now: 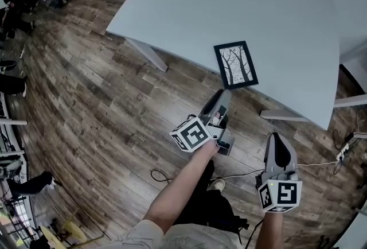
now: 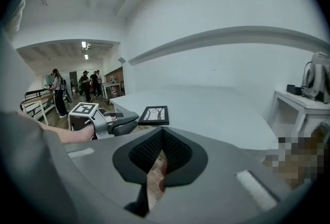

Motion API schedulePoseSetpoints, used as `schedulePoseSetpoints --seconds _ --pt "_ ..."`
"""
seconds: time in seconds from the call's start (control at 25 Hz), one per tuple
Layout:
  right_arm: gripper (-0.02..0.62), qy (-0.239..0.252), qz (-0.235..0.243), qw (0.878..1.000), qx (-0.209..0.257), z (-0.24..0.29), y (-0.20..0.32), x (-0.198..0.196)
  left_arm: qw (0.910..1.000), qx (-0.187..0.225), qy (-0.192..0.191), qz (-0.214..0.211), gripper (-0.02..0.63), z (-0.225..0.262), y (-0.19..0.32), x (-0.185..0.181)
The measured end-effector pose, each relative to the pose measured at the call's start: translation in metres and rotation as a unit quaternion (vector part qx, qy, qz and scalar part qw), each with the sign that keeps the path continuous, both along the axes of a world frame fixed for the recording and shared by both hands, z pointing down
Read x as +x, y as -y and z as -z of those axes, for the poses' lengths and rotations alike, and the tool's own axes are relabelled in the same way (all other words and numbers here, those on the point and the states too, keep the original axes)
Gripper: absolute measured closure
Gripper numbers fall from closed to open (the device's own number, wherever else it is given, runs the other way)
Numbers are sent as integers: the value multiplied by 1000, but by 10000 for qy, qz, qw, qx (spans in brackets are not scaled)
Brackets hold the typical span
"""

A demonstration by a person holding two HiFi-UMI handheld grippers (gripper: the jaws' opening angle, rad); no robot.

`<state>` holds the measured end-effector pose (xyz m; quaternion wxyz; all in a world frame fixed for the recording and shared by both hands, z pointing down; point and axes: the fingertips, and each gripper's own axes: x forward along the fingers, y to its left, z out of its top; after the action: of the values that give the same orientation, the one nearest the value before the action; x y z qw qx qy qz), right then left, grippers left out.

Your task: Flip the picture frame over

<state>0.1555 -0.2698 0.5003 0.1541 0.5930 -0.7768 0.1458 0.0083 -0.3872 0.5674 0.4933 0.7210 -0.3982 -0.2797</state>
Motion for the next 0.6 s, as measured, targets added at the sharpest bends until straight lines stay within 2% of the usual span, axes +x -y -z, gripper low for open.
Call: schedulePoseSetpoints --seconds 0.6 --pt "572 -140 80 9997 -177 -21 8 -6 9996 -40 -258 57 468 -19 15 4"
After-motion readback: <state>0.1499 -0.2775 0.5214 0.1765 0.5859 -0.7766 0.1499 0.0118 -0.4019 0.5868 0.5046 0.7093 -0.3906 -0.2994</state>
